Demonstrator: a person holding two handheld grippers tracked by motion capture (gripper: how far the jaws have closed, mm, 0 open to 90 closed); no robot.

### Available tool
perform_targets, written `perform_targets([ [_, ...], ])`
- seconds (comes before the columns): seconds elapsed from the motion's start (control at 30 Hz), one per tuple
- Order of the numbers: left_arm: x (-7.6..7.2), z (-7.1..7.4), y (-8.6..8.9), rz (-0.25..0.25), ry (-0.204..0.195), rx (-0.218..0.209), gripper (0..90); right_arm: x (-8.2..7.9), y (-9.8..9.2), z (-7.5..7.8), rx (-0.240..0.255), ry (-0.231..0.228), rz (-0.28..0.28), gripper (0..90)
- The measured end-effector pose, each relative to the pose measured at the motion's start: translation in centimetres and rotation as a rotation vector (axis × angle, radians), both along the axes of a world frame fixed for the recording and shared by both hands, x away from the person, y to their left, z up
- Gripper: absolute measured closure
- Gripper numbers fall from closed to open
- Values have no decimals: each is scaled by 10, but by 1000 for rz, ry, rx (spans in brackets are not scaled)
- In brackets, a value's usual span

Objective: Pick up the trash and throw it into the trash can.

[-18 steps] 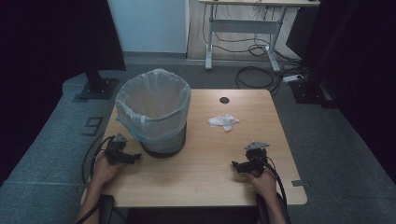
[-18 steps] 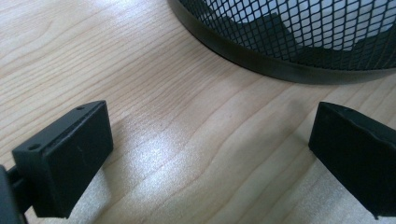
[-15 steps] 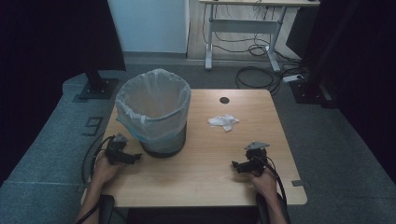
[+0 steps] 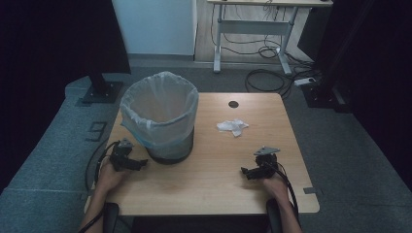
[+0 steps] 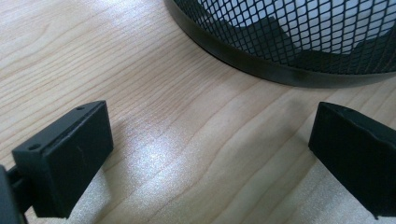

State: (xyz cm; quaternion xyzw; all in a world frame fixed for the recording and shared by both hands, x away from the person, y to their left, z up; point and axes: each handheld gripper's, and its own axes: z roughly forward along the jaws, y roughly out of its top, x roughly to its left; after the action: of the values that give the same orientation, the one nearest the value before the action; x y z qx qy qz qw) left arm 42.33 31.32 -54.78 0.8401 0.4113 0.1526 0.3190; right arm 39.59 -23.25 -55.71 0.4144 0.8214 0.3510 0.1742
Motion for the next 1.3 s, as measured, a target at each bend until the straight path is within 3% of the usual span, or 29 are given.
perform_targets([
  [0.43, 0, 0, 0, 1, 1, 1, 0, 11, -1, 5, -41, 20, -1, 1],
  [0.77, 0, 0, -1, 6, 1, 0, 0, 30, 2, 13, -22, 24, -11, 0],
  [0.93, 0, 0, -2, 6, 1, 1, 0, 41, 3, 15, 16, -2, -19, 1],
  [1.13, 1, 0, -2, 7, 0, 2, 0, 56, 3, 19, 19, -4, -29, 30],
  [1.3, 1, 0, -3, 6, 0, 0, 0, 73, 5, 22, 33, 54, -59, 50],
])
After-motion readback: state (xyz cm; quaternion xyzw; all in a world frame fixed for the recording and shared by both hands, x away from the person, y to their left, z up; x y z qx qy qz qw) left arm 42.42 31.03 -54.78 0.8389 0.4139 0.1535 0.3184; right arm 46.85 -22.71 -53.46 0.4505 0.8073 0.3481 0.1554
